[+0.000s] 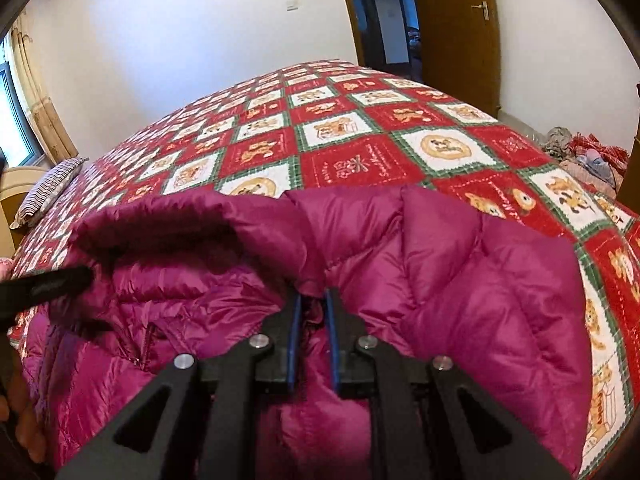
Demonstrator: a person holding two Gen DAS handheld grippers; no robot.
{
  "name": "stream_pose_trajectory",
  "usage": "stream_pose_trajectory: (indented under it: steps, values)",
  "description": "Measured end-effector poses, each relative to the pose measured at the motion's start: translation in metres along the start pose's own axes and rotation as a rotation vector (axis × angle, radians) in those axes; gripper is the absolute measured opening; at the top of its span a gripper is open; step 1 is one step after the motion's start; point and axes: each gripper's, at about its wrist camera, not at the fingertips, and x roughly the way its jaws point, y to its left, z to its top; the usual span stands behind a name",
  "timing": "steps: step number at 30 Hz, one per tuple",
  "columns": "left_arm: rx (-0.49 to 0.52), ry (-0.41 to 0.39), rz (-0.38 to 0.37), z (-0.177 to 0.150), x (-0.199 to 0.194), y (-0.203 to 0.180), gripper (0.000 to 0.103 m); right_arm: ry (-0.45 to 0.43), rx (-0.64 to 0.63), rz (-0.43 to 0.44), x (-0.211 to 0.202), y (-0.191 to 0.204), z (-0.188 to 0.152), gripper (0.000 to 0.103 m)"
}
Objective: Fold large clothes
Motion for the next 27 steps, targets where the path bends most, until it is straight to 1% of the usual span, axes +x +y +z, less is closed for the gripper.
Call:
stream_pose_trajectory:
  steps: [2, 5, 6, 7, 8, 9, 12, 13, 14, 17, 19, 20, 21, 23, 24, 25, 27]
  values:
    - [-0.038, 0.018, -0.034, -0.01, 0.001, 0.011, 0.02, 0.002, 0.003, 0.003, 0.001, -0.001, 0.0, 0.013]
    - [-0.144, 0.033, -0.112, -0.031, 0.002, 0.029, 0.02, 0.003, 0.009, 0.008, 0.001, -0.001, 0.0, 0.013]
    - [-0.174, 0.017, -0.133, -0.037, 0.002, 0.032, 0.02, 0.004, 0.01, 0.009, 0.001, -0.001, 0.0, 0.013]
    - [-0.186, -0.041, -0.151, -0.048, 0.004, 0.033, 0.021, 0.005, 0.01, 0.008, 0.001, -0.001, 0.0, 0.013]
    - [-0.177, -0.078, -0.147, -0.055, 0.007, 0.032, 0.022, 0.006, 0.009, 0.007, 0.001, 0.0, 0.0, 0.013]
    - [-0.172, -0.092, -0.139, -0.056, 0.007, 0.03, 0.022, 0.009, 0.008, 0.007, 0.001, 0.0, 0.0, 0.014]
    - [-0.161, -0.092, -0.107, -0.051, 0.01, 0.025, 0.022, 0.045, 0.016, 0.035, -0.002, -0.004, 0.004, 0.018]
    - [-0.161, -0.092, -0.107, -0.05, 0.01, 0.025, 0.022, 0.061, 0.013, 0.043, -0.006, -0.005, 0.006, 0.018]
    - [-0.164, -0.095, -0.112, -0.05, 0.01, 0.026, 0.022, 0.056, 0.004, 0.035, -0.016, -0.008, 0.007, 0.018]
    - [-0.186, -0.1, -0.138, -0.05, 0.011, 0.033, 0.022, -0.063, 0.012, -0.022, -0.056, -0.016, 0.019, 0.023]
    - [-0.178, -0.104, -0.128, -0.05, 0.01, 0.031, 0.023, -0.132, 0.064, -0.018, -0.074, -0.018, 0.037, 0.024]
    - [-0.17, -0.105, -0.118, -0.05, 0.009, 0.03, 0.023, -0.147, 0.081, -0.006, -0.077, -0.014, 0.049, 0.024]
    - [-0.167, -0.105, -0.115, -0.05, 0.01, 0.029, 0.023, -0.143, 0.085, 0.0, -0.074, -0.009, 0.059, 0.024]
    - [-0.166, -0.106, -0.117, -0.05, 0.01, 0.029, 0.022, -0.103, 0.08, 0.008, -0.053, 0.009, 0.077, 0.024]
    - [-0.17, -0.106, -0.123, -0.051, 0.01, 0.03, 0.022, -0.056, 0.066, 0.008, -0.033, 0.021, 0.084, 0.024]
    - [-0.173, -0.105, -0.127, -0.05, 0.01, 0.031, 0.022, -0.025, 0.059, 0.006, -0.021, 0.025, 0.085, 0.024]
    - [-0.178, -0.105, -0.135, -0.051, 0.01, 0.032, 0.023, 0.066, 0.06, 0.023, 0.008, 0.034, 0.072, 0.024]
